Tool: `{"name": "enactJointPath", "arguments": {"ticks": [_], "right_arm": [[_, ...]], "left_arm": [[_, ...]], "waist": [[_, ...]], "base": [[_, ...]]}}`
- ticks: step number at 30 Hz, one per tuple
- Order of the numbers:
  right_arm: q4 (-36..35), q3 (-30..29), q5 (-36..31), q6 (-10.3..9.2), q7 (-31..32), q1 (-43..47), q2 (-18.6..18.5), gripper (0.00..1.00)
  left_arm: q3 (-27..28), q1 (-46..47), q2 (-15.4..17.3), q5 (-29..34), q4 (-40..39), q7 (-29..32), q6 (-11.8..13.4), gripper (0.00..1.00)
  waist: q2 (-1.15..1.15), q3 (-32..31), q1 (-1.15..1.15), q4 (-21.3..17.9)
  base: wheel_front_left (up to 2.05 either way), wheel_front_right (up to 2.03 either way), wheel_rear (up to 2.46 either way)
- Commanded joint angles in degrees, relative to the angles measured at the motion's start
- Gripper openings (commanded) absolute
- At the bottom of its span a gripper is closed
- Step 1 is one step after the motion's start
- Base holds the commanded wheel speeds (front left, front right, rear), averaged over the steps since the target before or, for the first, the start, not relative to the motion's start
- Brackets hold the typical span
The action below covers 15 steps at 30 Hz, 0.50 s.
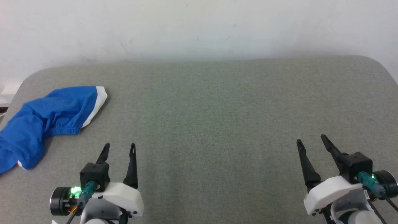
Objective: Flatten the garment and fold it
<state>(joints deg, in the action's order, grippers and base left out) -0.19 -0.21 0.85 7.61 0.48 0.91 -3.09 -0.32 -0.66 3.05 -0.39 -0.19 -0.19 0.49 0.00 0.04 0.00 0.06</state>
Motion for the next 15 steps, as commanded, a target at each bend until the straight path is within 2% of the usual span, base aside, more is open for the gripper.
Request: {"name": "enactJointPath", "arguments": {"ticks": [1,15], "right_arm": [[-0.3,-0.2,0.6,-0.01,0.0,-0.2,0.0,1.0],[-1.1,-1.5,3.5,-0.03,0.1,-1.0,0.1,1.0]], "left_arm": [[0.0,0.3,0.1,-0.1,-0.2,-0.1,-0.1,1.0],[0.1,1.0,0.4,-0.4,-0.5,-1.0,0.2,1.0]], "waist": [[0.0,0.0,0.0,0.0],[0.0,0.0,0.0,1.3]], "base": [[0.0,0.0,0.0],[0.0,0.0,0.0]]}}
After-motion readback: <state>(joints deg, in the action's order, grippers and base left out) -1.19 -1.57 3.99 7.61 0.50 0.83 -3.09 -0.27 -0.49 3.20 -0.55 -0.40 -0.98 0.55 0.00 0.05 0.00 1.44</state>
